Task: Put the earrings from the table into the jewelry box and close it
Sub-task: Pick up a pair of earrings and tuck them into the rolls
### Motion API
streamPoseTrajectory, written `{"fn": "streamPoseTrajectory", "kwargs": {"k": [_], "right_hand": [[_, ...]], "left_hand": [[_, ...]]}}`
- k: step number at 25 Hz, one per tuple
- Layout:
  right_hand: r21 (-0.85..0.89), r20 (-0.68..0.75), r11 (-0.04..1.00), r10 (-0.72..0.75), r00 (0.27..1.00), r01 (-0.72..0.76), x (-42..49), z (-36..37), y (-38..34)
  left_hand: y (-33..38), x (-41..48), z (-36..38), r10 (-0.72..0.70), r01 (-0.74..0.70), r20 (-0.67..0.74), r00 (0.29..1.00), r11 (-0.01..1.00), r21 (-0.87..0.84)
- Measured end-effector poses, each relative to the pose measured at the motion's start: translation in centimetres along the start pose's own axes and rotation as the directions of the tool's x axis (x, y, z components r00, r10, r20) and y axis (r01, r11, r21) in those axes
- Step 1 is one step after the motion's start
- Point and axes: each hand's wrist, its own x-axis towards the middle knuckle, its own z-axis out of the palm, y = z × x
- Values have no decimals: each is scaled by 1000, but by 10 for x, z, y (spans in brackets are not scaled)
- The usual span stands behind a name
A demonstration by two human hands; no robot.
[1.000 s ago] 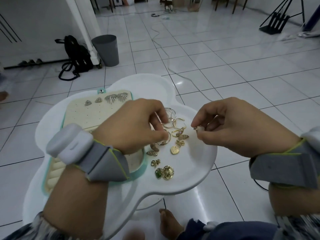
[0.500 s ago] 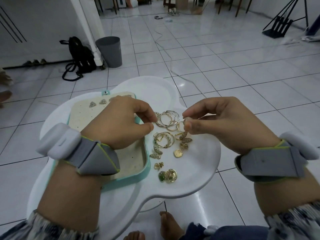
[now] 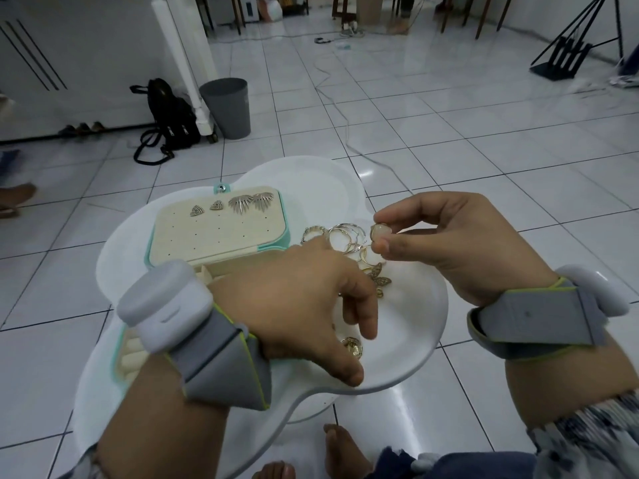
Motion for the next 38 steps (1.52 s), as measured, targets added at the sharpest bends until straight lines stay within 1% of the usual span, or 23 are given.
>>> {"fn": "streamPoseTrajectory", "kwargs": {"k": [3,8,11,15,17,18,20,22,23,25,26,27,29,32,34,36,38], "right_hand": [[-8,7,1000,6,1000,-6,0,2,0],[-13,-2,1000,-3,1000,2,1,6,-1],[-5,-14,1000,0,1000,0,2,7,-2],[5,-44,1000,-8,999,8,2,10,-4],[5,-82,1000,-23,996,23,3,10,-4],[12,-104,999,-32,994,34,4,10,-4],[53,-134,997,-56,989,64,5,10,-4],[101,-125,990,-85,989,98,6,11,-6],[129,-106,985,-99,989,113,6,12,-7],[192,-51,972,-129,990,136,5,15,-10],[223,-26,964,-140,990,142,4,17,-12],[254,-4,956,-149,989,145,4,19,-13],[329,34,935,-156,987,136,4,24,-16],[467,102,880,-149,984,85,5,32,-19],[542,146,840,-133,980,34,5,37,-21],[578,178,816,-121,976,-4,6,44,-24],[596,195,803,-106,975,-32,7,50,-26]], "left_hand": [[0,3,3,-20,19,32,999,999,32],[-2,3,5,-12,12,21,1000,1000,-10],[-5,5,9,-23,21,-55,998,999,-36],[-8,10,15,2,-12,-164,987,998,-63],[-9,13,18,4,-44,-265,964,988,-146],[-10,14,18,2,-88,-344,939,968,-233],[-13,15,14,-64,-190,-496,866,876,-444],[-16,15,7,-157,-291,-553,818,717,-633],[-16,14,5,-186,-346,-557,809,615,-709],[-18,11,1,-217,-430,-533,818,385,-817],[-19,10,0,-227,-447,-512,828,283,-848],[-18,9,-1,-239,-454,-495,835,207,-867],[-19,7,-3,-275,-454,-469,839,119,-883],[-23,3,-6,-323,-441,-425,846,24,-897],[-26,1,-7,-325,-441,-407,854,-35,-897],[-29,-1,-8,-323,-450,-407,855,-68,-891],[-29,-4,-10,-327,-461,-414,849,-77,-884]]}}
